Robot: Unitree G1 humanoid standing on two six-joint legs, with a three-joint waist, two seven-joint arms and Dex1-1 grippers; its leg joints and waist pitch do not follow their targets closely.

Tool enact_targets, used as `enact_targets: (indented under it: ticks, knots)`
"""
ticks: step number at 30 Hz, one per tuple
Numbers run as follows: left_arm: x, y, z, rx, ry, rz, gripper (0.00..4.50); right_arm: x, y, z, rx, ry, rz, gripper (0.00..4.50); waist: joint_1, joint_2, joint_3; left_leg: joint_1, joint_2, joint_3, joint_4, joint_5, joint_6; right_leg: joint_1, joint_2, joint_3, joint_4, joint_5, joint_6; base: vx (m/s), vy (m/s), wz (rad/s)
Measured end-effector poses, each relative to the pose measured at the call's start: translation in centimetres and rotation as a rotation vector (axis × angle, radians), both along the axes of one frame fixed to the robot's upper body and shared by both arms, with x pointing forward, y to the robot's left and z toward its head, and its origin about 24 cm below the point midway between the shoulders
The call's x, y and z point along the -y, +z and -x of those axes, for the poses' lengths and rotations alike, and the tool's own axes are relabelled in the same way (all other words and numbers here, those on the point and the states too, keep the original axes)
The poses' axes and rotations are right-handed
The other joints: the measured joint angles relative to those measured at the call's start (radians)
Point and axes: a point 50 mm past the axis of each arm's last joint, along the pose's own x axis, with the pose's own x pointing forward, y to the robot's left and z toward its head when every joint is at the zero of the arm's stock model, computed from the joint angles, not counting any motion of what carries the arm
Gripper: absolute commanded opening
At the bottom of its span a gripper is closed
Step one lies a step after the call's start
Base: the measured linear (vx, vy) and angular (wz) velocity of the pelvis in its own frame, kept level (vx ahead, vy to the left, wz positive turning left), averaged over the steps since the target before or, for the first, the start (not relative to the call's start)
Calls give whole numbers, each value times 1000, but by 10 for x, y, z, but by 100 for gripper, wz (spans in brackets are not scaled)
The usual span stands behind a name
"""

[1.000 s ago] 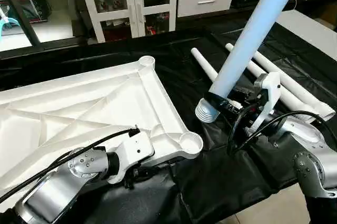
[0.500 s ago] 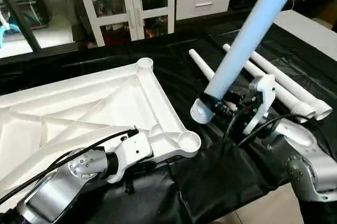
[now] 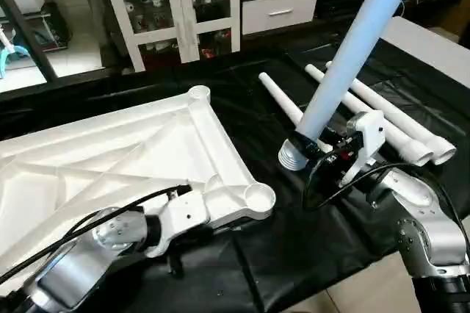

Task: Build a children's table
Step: Insert table leg to table base

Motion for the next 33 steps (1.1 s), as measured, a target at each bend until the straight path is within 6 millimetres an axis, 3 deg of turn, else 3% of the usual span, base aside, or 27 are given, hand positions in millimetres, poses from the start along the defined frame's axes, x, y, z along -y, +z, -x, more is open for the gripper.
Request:
enact_targets:
  ticks: [3,8,11,15,21,23,27,33]
  knots:
    - [-14,0,0,-2,45,-8,5,0,1,-6,13,0,0,187,-17,-6,1,3,1,-1,-1,0,0,-1,0,-2,0,0,0,0,0,0]
    - [-38,1,7,-4,103,-42,5,-4,2,-10,12,6,-20,187,-43,-29,-1,4,1,-6,-1,0,-2,-6,0,-3,-1,0,0,0,0,0]
    - [-45,3,12,2,110,-60,5,-5,1,-10,10,18,-22,187,-46,-37,-5,5,-2,-16,0,-1,-6,-7,1,-5,-7,0,0,0,0,0]
    - [-46,5,16,4,84,-49,5,-8,-2,-10,1,33,-30,187,-46,-38,-6,6,-3,-19,0,-2,-7,-8,2,-4,-17,0,-1,0,0,0]
    - [-34,4,14,14,34,-44,5,-11,-6,-11,-14,34,-51,187,-25,-32,-7,6,-7,-18,0,-2,-7,-7,0,-1,-17,6,-10,0,0,0]
    - [-29,4,10,37,30,-38,52,-11,-5,-11,-12,34,-56,187,-9,-28,-7,7,-7,-18,0,-2,-7,-7,0,0,-18,8,-14,0,0,0]
    - [-21,3,9,34,35,7,85,-12,-2,-13,-2,31,-60,187,13,-24,-7,8,-7,-16,0,-2,-7,-7,0,0,-17,8,-14,0,0,0]
    - [-15,11,14,-17,-7,75,128,-6,-5,-9,-33,1,-75,187,18,-24,-6,6,-7,-16,-1,-2,-7,-2,0,0,-17,14,-20,0,0,0]
